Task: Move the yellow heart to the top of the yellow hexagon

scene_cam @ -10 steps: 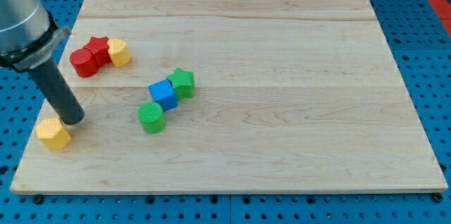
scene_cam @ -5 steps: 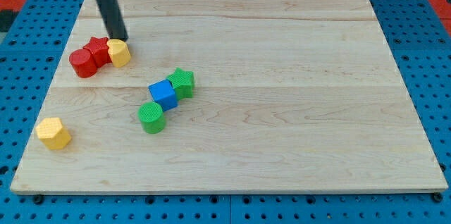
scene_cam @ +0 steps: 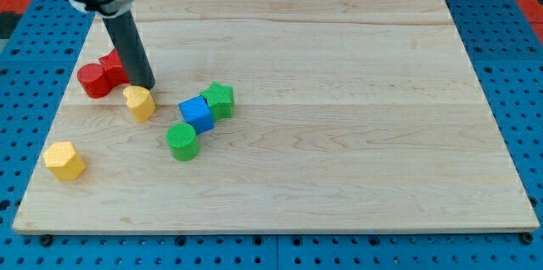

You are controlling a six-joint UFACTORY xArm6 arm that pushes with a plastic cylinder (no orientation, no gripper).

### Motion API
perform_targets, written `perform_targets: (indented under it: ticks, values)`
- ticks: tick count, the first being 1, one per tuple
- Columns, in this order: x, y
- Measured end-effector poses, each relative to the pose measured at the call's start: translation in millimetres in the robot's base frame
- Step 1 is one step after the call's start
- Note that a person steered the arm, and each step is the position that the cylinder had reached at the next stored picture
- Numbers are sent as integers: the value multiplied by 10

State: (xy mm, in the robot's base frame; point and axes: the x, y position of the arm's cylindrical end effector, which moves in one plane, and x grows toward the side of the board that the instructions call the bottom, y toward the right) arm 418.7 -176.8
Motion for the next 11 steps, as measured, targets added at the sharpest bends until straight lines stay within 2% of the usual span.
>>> perform_targets:
  ticks: [1, 3, 4, 5, 10, 11]
  values:
    - [95, 201]
    - [631, -603]
    - [567, -439]
    - [547, -668]
    - [561, -510]
    - [799, -510]
